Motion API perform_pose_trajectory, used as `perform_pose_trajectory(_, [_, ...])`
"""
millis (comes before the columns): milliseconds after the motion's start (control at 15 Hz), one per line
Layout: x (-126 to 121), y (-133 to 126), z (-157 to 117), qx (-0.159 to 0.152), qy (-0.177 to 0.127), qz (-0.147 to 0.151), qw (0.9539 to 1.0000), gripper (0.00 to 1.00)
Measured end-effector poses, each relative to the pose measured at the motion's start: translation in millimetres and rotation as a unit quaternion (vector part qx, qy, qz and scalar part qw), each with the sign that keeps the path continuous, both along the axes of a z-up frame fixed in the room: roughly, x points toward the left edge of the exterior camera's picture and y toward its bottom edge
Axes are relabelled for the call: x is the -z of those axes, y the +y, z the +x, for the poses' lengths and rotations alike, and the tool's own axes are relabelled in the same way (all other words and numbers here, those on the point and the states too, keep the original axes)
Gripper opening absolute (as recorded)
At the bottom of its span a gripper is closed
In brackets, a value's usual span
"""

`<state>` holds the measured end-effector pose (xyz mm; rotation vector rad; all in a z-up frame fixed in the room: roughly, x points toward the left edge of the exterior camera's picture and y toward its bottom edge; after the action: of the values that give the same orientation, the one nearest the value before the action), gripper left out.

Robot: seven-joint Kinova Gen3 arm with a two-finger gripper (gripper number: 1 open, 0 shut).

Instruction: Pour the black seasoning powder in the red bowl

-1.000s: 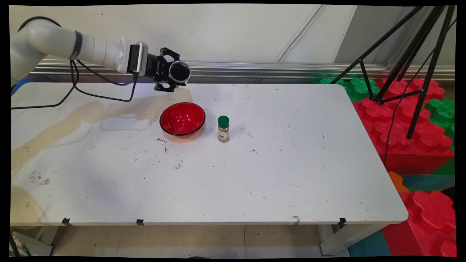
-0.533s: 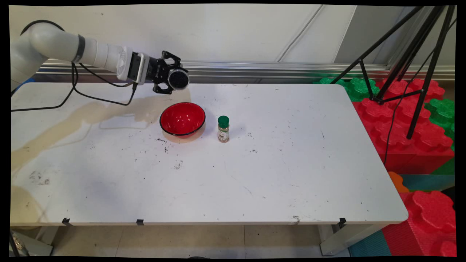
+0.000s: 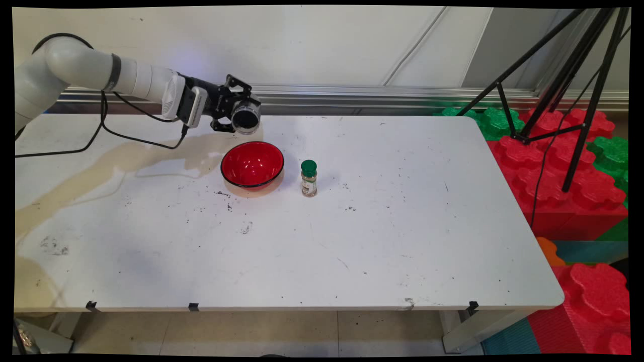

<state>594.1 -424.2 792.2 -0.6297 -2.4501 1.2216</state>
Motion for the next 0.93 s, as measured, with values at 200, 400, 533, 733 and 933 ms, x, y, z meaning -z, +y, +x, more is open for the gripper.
perform_pose_trajectory(200, [3.5, -0.1, -1.4, 0.021, -0.026, -0.019, 0.9993, 0.00])
perform_pose_trajectory(400, [6.0, 0.2, -2.7, 0.040, -0.048, -0.036, 0.9974, 0.00])
perform_pose_trajectory(533, [7.4, 0.6, -3.6, 0.050, -0.060, -0.045, 0.9959, 0.00])
perform_pose_trajectory(733, [9.3, 1.2, -4.9, 0.066, -0.079, -0.059, 0.9929, 0.00])
perform_pose_trajectory(933, [10.6, 1.4, -6.2, 0.079, -0.095, -0.071, 0.9898, 0.00])
